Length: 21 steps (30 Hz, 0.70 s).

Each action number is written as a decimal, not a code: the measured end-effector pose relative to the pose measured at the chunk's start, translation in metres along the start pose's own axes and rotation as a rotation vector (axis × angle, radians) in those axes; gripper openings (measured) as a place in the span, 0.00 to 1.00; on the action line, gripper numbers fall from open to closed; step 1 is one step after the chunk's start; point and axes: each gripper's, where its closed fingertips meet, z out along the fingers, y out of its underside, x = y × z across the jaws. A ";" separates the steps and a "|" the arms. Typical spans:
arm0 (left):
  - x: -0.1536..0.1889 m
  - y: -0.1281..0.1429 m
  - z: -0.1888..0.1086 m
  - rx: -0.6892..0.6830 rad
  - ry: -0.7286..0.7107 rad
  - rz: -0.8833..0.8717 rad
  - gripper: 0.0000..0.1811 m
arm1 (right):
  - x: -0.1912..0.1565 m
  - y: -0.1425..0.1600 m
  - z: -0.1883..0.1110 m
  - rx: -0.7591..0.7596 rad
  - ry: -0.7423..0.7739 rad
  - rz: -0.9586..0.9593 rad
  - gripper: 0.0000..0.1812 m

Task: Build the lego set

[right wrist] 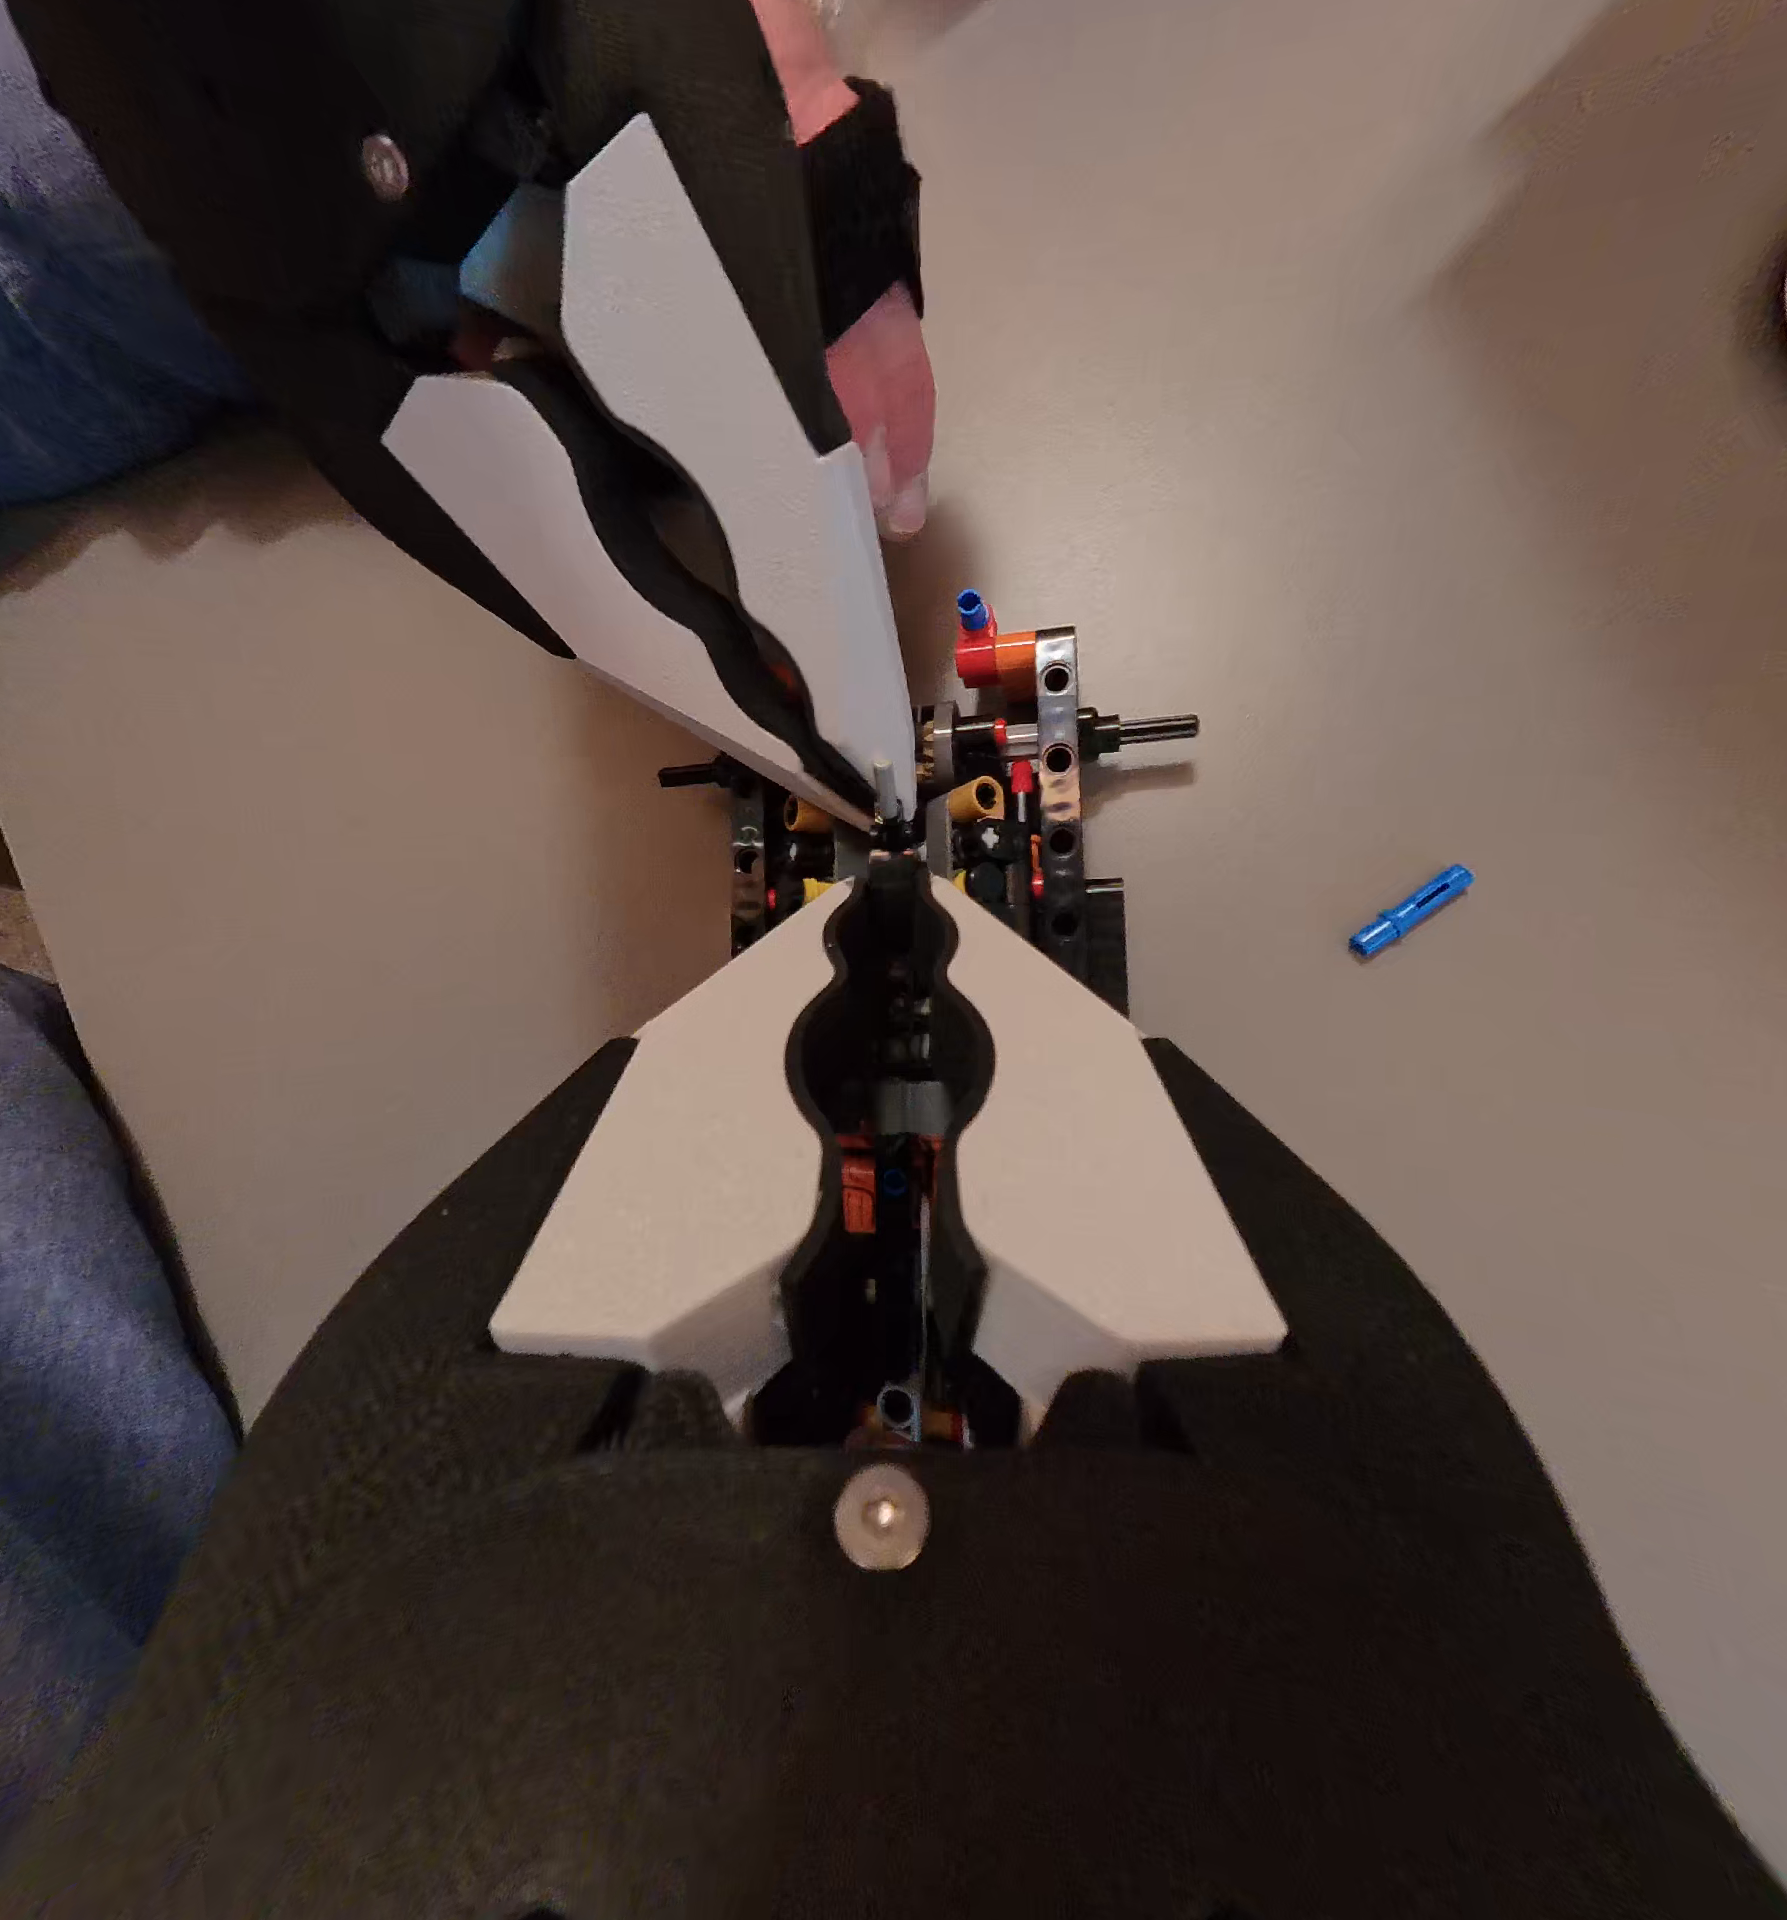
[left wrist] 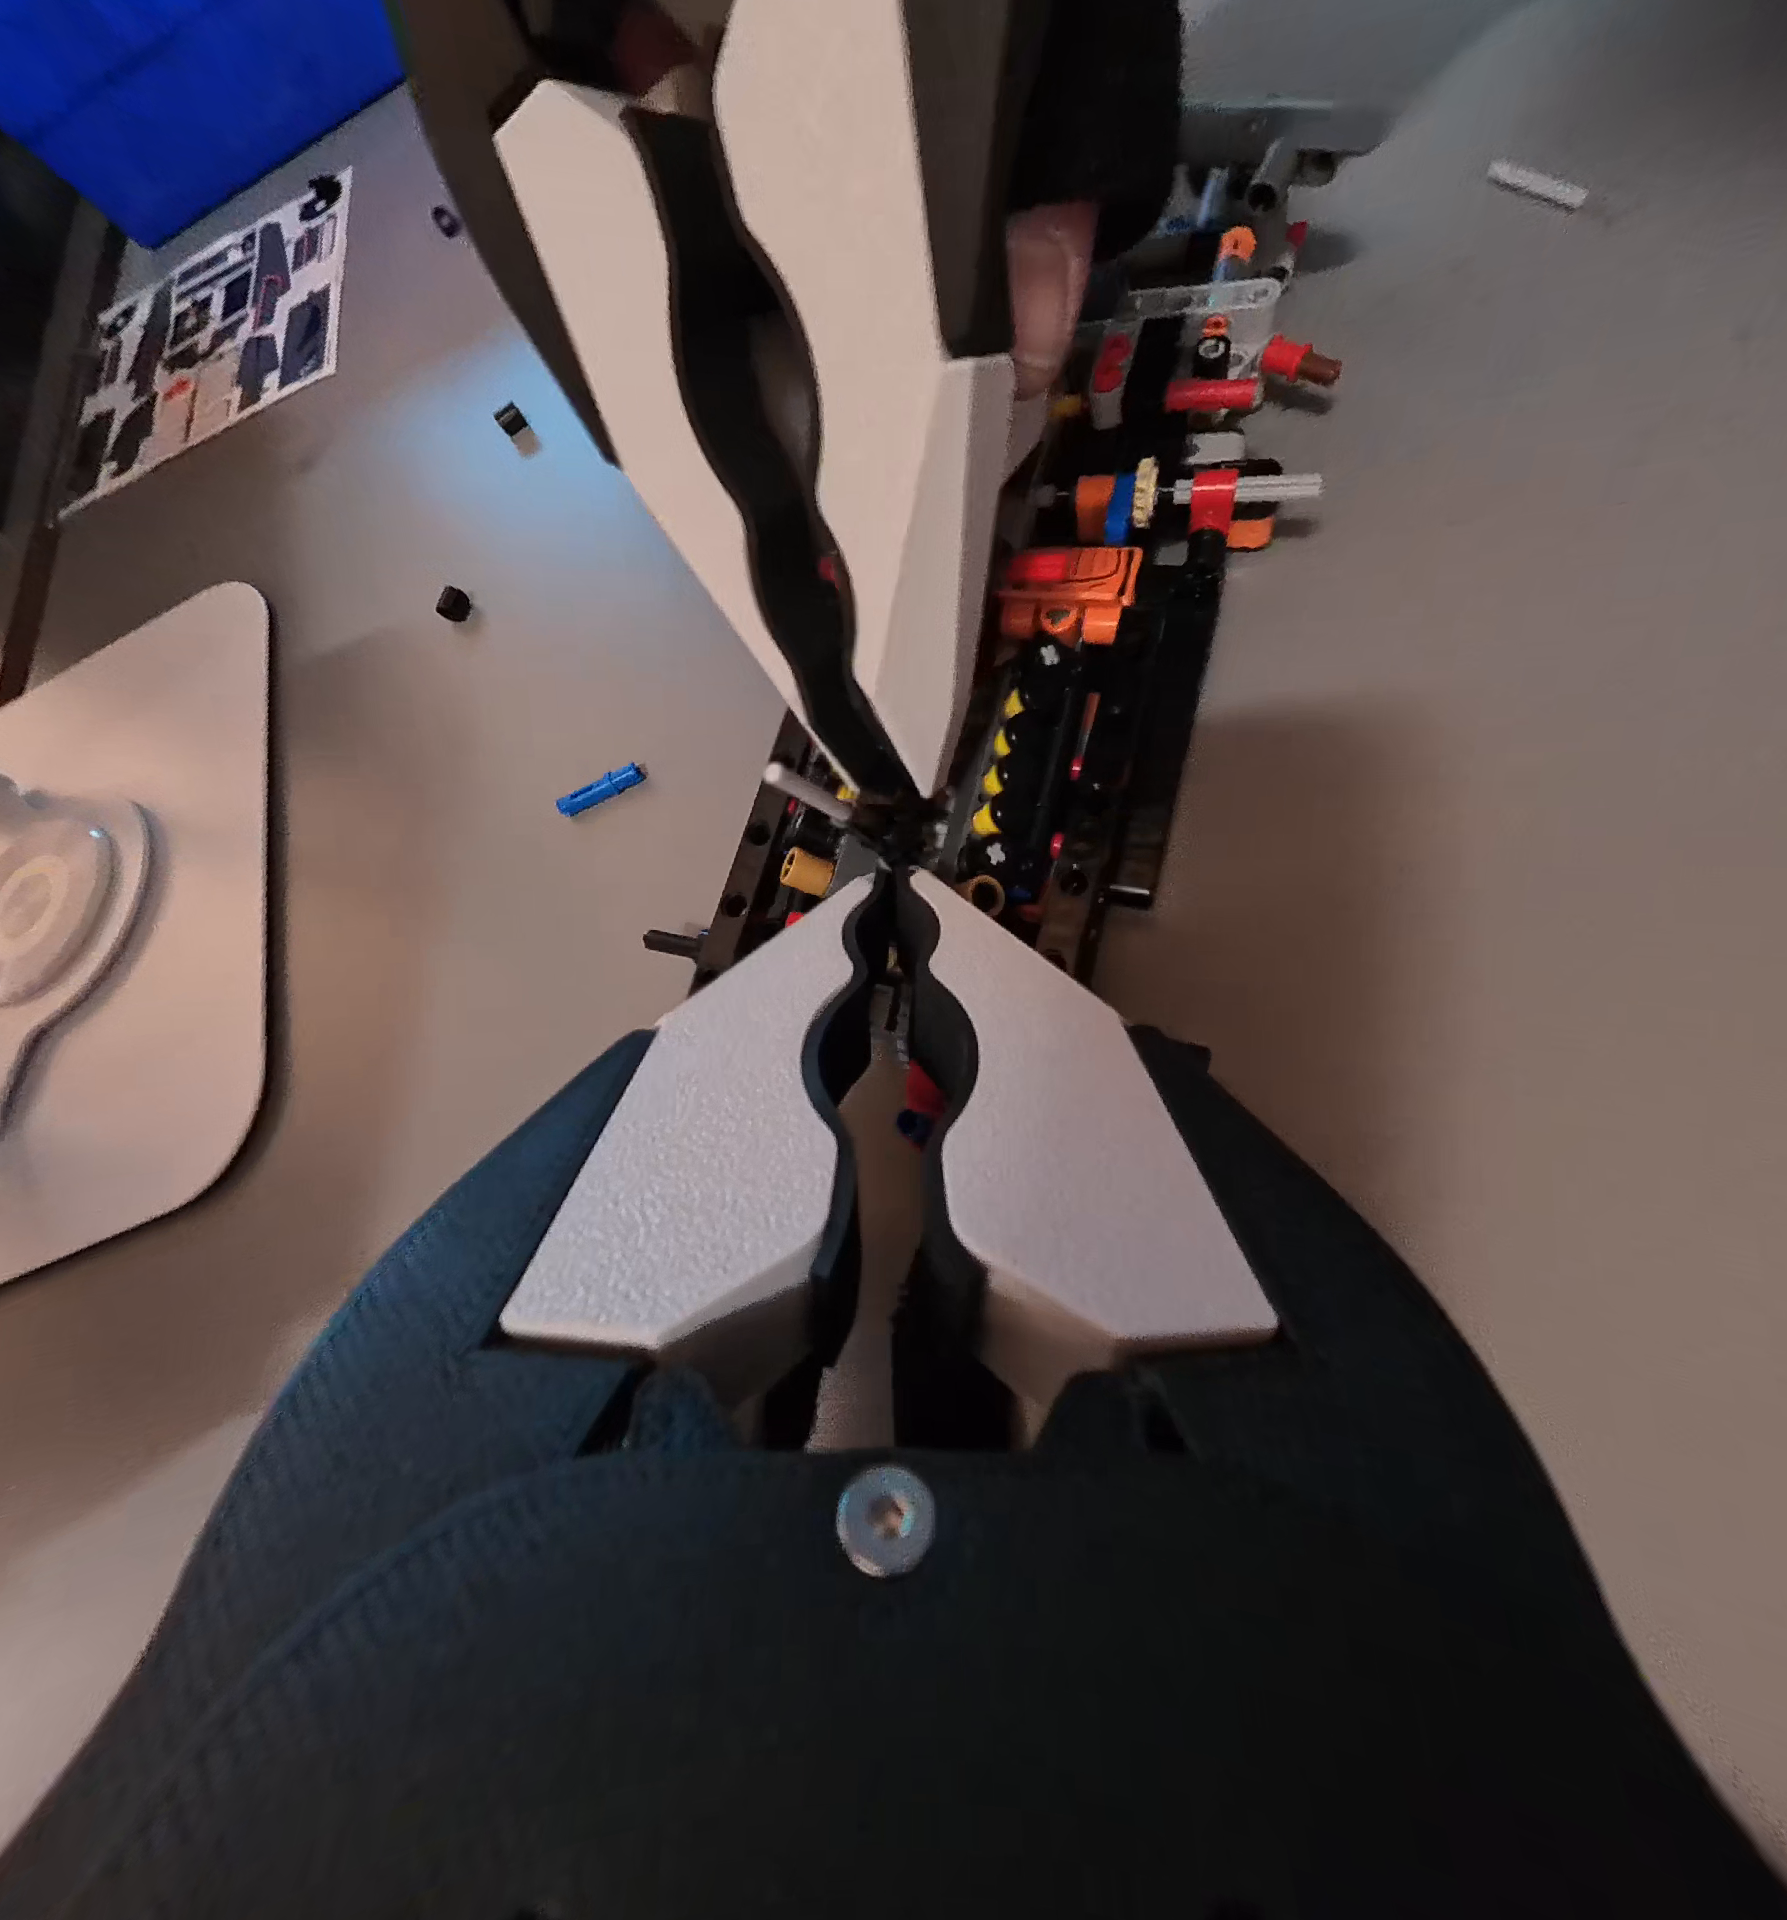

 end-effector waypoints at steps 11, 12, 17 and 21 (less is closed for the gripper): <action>0.002 -0.003 0.001 -0.021 -0.010 0.183 0.00 | -0.001 0.002 -0.001 0.012 -0.015 0.014 0.03; 0.001 -0.003 0.001 -0.021 -0.011 0.180 0.01 | -0.001 0.002 -0.001 0.014 -0.017 0.016 0.03; 0.002 -0.004 0.002 -0.021 0.005 0.186 0.01 | -0.001 0.002 -0.001 0.018 -0.018 0.021 0.03; 0.002 -0.005 0.002 -0.020 -0.006 0.208 0.01 | -0.001 0.002 -0.001 0.018 -0.023 0.025 0.03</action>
